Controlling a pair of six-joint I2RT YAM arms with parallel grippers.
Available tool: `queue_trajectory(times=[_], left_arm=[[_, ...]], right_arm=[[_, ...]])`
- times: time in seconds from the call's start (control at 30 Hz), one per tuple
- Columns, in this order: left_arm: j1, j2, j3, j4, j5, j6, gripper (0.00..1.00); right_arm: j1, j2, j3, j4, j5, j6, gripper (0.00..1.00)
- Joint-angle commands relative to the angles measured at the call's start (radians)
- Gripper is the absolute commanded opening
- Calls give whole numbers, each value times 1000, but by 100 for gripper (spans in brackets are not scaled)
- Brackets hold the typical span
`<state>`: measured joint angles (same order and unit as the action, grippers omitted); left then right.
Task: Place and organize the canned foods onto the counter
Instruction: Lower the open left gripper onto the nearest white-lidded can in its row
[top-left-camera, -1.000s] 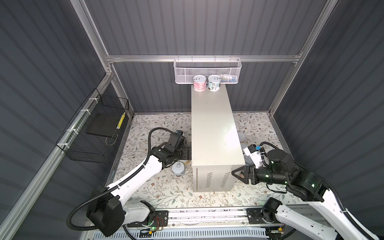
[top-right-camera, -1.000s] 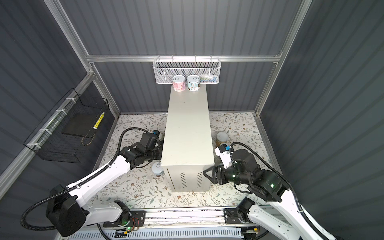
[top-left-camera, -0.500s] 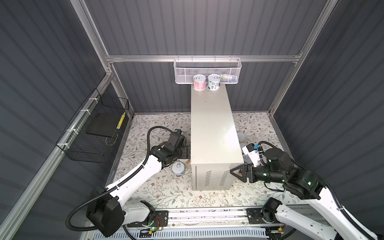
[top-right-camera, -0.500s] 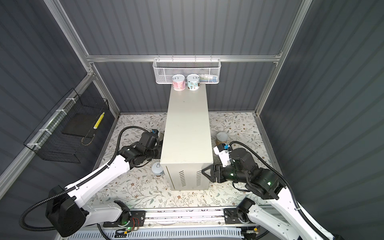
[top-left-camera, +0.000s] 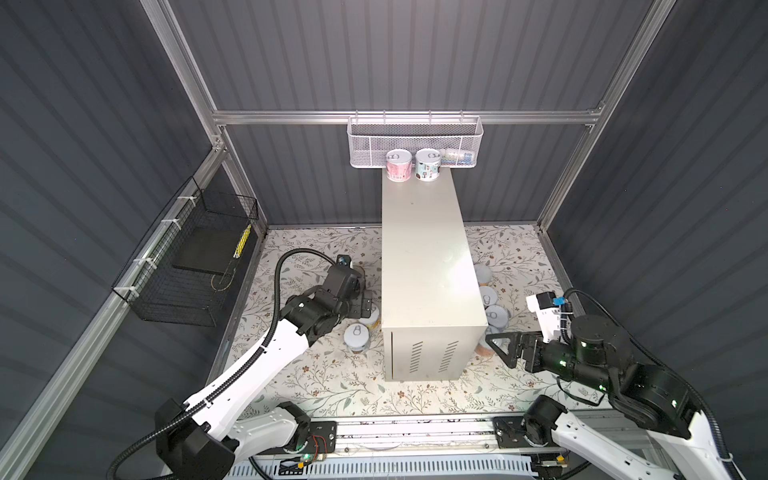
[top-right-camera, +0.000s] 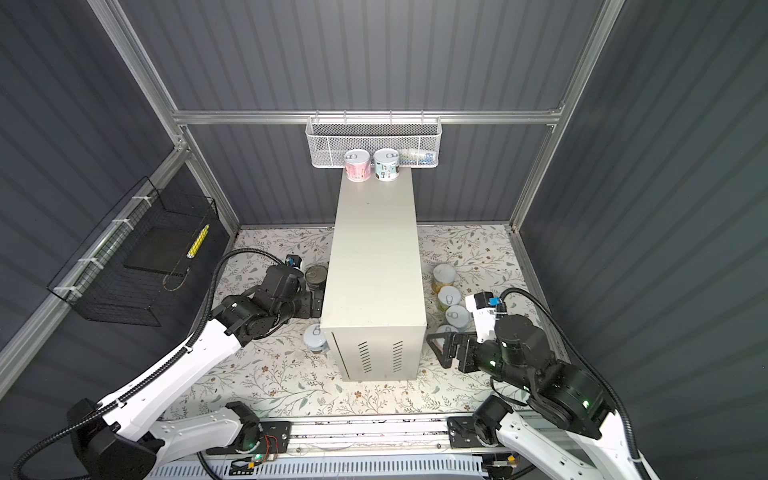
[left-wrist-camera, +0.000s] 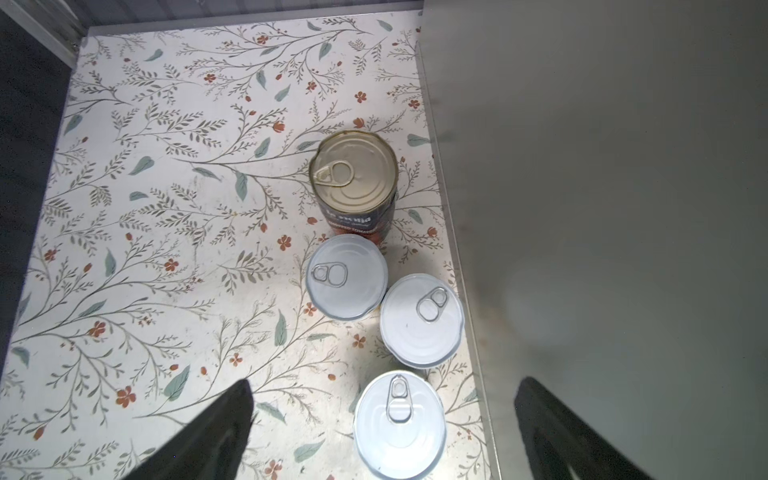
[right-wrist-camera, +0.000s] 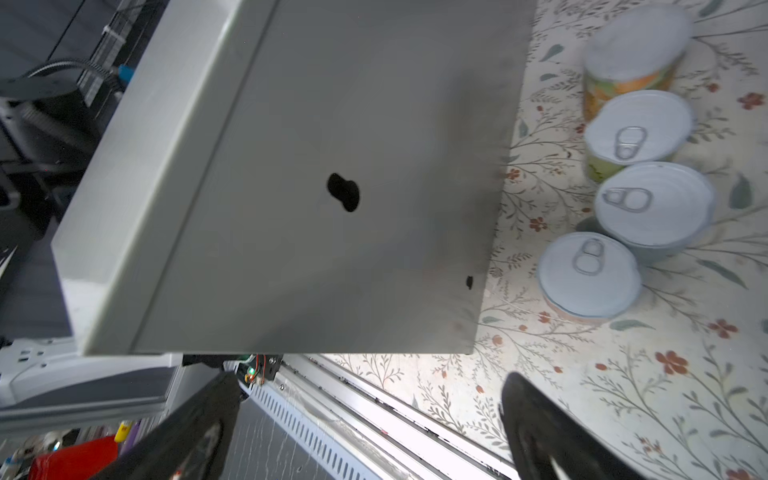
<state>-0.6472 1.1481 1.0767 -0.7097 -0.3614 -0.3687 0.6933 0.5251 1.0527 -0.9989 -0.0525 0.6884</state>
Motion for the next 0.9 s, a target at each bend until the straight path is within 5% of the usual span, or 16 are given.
queue_trajectory(times=[0.0,0.33,0.57,0.87], left_arm=[[-2,12,17,-128,-5,-36,99],[-2,-71,-162,-124,44,-161,100],[-3,-35,-258,-10,134,-204,100],[-3,-10,-315,108,220,-198,100]], right_arm=[[-4,-35,-4,-88,166,90,99],[-5,-117,-100,-89,446,169,99],[-9,128,-65,-114,388,116,99],[-68,169,-84,-22,325,48,99]])
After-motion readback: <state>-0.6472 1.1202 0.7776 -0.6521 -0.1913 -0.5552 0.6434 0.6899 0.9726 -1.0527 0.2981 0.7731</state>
